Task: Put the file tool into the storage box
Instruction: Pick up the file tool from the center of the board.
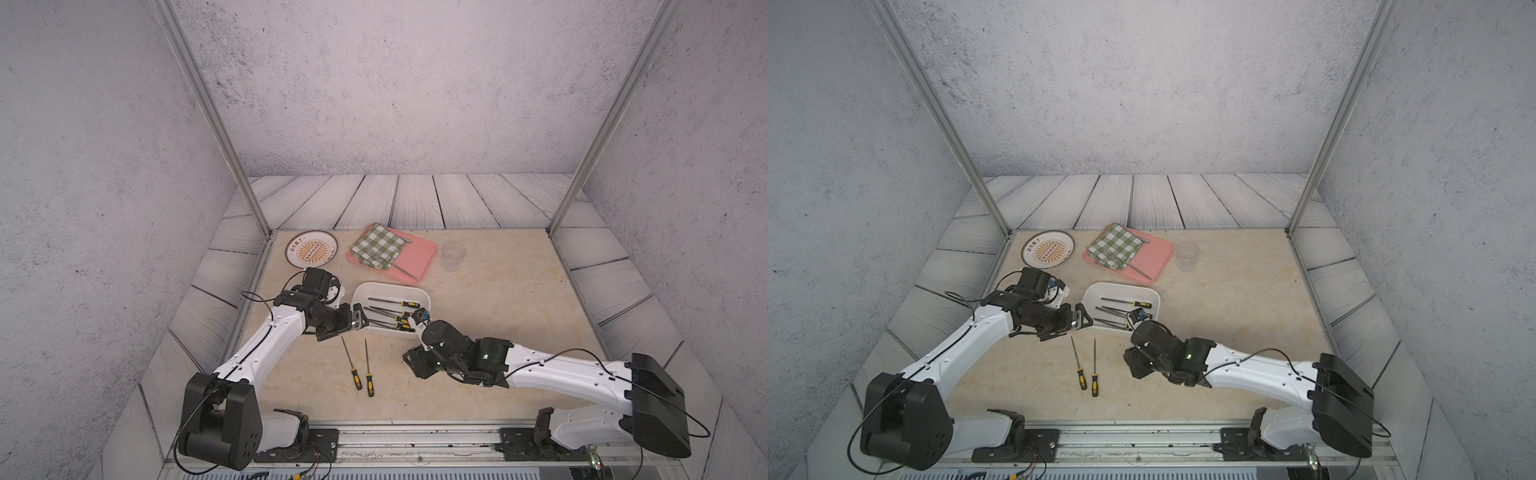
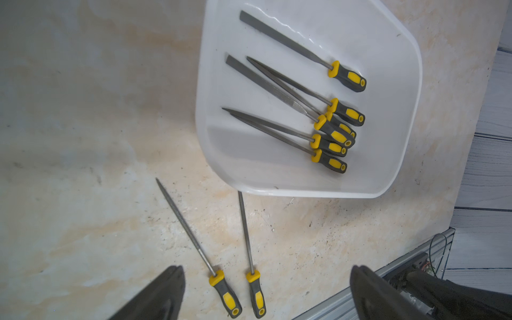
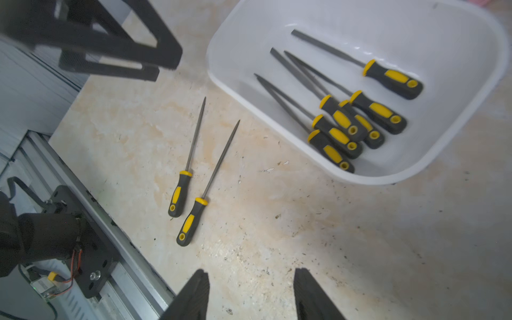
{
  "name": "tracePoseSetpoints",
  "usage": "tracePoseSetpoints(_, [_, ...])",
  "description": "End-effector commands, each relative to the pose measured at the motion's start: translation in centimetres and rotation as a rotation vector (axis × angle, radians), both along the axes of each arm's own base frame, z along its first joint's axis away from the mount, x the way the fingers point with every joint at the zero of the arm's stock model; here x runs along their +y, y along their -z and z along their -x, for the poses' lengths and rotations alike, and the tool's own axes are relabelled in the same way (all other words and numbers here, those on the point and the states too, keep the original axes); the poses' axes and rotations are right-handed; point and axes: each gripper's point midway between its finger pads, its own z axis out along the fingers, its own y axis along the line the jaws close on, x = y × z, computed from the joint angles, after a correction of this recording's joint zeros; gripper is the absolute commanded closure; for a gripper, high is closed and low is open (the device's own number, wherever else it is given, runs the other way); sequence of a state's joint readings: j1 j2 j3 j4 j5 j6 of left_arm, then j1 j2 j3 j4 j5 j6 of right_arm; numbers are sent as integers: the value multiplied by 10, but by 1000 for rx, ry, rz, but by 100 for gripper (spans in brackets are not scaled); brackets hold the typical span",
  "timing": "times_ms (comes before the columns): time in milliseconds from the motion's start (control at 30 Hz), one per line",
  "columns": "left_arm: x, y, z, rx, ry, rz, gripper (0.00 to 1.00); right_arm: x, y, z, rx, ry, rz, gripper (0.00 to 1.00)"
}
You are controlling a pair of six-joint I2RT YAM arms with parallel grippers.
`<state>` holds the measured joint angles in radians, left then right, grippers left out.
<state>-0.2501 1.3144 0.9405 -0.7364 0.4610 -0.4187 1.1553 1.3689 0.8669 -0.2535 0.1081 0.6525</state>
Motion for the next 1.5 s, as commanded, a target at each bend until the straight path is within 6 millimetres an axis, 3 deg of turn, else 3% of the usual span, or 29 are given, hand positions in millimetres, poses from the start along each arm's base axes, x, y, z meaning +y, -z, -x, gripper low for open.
tracePoseSetpoints(0, [2,-2,1,15,17,-38,0,22,6,4,15,36,-12,46])
tracePoseSetpoints(233, [28,-13,-6,-56,-65,-125,2,57,28,20,50,-3,38,45])
tracePoseSetpoints(400, [41,-18,-15,-61,-134,-74,2,66,44,25,64,-13,121,45])
tracePoseSetpoints(767, [48,-26,-21,-88,-179,-23,2,86,73,38,86,-56,239,45])
tracePoseSetpoints(1267, [48,-32,-22,-108,-186,2,2,92,98,35,83,-58,356,45])
tracePoseSetpoints(1467, [47,-33,-22,-114,-185,8,2,80,104,29,57,-35,423,45])
